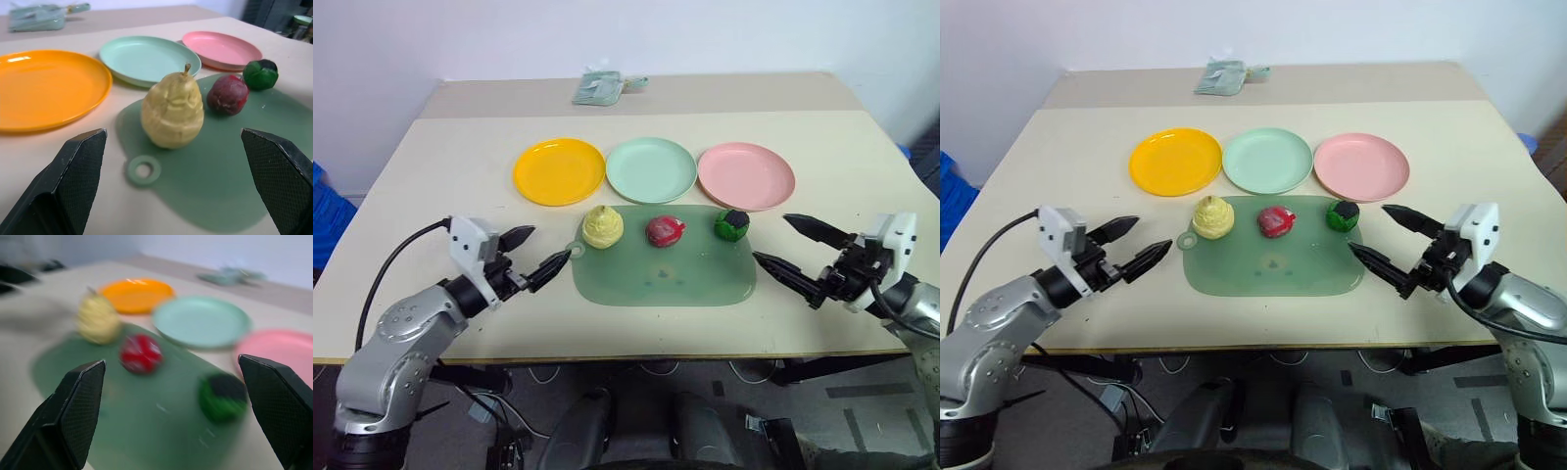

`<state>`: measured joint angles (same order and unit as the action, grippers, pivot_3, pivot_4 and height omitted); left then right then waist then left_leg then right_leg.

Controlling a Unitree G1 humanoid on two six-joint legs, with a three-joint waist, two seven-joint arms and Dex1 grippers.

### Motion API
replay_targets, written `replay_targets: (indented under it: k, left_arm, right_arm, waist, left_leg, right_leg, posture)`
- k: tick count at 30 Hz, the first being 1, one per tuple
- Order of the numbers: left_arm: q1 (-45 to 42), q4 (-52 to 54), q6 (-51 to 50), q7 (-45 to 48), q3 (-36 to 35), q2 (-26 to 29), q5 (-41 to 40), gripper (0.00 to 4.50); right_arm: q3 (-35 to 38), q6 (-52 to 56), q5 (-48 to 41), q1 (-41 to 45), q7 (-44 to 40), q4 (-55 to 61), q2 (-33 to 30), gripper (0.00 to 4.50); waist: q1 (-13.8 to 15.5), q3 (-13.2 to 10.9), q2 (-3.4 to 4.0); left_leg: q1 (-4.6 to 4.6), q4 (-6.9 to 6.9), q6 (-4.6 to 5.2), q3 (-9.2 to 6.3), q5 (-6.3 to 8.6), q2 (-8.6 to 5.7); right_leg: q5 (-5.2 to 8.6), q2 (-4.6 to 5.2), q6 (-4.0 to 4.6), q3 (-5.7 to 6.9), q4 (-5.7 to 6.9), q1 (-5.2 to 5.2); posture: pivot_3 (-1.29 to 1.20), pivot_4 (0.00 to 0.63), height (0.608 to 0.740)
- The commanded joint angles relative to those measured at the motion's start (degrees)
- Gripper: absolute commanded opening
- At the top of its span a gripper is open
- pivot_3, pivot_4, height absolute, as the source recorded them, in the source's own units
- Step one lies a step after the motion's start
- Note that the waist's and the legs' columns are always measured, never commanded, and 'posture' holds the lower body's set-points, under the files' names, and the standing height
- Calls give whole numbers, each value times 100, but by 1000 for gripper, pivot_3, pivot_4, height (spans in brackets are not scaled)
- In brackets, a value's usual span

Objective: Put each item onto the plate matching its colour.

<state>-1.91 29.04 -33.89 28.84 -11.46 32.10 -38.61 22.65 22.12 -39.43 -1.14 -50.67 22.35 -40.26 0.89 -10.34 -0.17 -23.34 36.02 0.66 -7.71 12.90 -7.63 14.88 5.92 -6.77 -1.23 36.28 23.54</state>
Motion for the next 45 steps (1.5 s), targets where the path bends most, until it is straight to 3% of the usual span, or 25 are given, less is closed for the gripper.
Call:
replay_targets:
  k: [1,16,38,41,45]
  left_arm:
    - [-406,27,-106,-405,309,-309,150,4500]
    - [-1793,-1153,-254,-1374,1128,-1336,1211,4500]
    - [-2146,-1863,-269,-1157,1628,-1701,1978,4500]
    - [-2114,-1913,-236,-1150,1678,-1789,2081,3277]
    - [-2067,-1974,-118,-1177,1730,-1791,2282,3096]
  right_arm:
    - [-208,-186,-202,355,-257,130,70,4424]
    - [-543,-618,-173,870,-1034,-574,166,4424]
    - [-774,-703,36,859,-921,-415,75,4424]
    - [-775,-676,37,897,-880,-412,61,4500]
    - [-807,-641,53,980,-820,-413,68,4500]
  waist:
    - [1,0,0]
    - [-1,0,-1]
    - [5,0,-1]
    - [1,0,-1]
    - [2,0,-1]
  left_leg:
    - [0,2,0,0,0,0]
    - [0,4,0,0,-1,-1]
    - [-1,8,-1,0,-1,-1]
    - [-1,8,-1,0,-1,-2]
    - [-1,8,-1,0,-1,-2]
  right_leg:
    - [-2,-2,0,0,0,0]
    - [-23,-6,-24,1,-6,-1]
    - [-34,-6,-29,2,-5,0]
    - [-34,-6,-29,2,-5,-1]
    - [-35,-6,-29,2,-5,-1]
  posture:
    - [0,150,740]
    - [0,150,740]
    - [0,150,740]
    - [0,150,740]
    - [0,150,740]
